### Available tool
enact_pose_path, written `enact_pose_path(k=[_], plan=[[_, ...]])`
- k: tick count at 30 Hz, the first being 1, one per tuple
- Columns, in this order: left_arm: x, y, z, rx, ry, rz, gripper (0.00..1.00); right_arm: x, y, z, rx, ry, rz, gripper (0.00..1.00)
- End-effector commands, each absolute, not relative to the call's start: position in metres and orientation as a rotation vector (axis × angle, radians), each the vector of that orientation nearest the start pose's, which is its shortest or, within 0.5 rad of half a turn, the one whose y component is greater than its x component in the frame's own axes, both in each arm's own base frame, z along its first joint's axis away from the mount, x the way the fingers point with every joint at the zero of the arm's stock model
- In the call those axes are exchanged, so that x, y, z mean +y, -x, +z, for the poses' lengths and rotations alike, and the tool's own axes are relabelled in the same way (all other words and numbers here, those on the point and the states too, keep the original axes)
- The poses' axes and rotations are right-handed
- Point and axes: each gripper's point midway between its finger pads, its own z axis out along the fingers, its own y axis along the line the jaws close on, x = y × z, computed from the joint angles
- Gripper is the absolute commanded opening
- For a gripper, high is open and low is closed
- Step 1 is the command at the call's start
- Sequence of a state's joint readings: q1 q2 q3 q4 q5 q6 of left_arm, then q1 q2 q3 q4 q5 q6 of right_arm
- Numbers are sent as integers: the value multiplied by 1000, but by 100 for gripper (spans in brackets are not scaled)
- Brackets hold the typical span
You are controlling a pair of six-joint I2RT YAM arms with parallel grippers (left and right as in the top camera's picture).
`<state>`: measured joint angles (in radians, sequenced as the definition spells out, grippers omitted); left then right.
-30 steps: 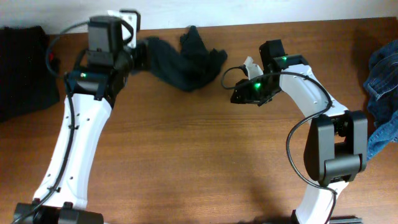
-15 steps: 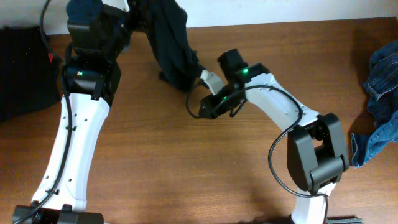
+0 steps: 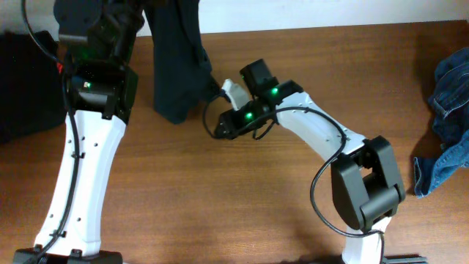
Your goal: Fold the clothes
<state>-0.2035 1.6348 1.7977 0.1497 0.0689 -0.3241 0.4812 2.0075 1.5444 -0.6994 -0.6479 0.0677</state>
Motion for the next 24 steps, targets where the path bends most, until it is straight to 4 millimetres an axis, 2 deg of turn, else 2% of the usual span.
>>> enact_pose_path(k=[1, 2, 4, 5, 10, 15, 20, 24], plan=[[-109, -468, 588, 1180, 49, -514, 0, 342, -326, 123, 2583, 855, 1301, 51], [-111, -468, 589, 1177, 46, -518, 0, 347, -321, 124, 2572, 876, 1320, 46], [-114, -467, 589, 1177, 42, -524, 0, 355, -316, 126, 2552, 908, 1325, 29], [-116, -466, 589, 1177, 39, -527, 0, 358, -317, 126, 2540, 919, 1312, 25], [-121, -457, 605, 1142, 29, -544, 0, 366, -326, 130, 2465, 943, 1280, 25], [-126, -436, 638, 1067, 13, -571, 0, 377, -330, 143, 2387, 944, 1352, 25], [-118, -422, 662, 1006, 62, -559, 0, 388, -317, 150, 2346, 994, 1422, 25], [-111, -422, 664, 1000, 101, -540, 0, 398, -312, 149, 2331, 1027, 1396, 25]])
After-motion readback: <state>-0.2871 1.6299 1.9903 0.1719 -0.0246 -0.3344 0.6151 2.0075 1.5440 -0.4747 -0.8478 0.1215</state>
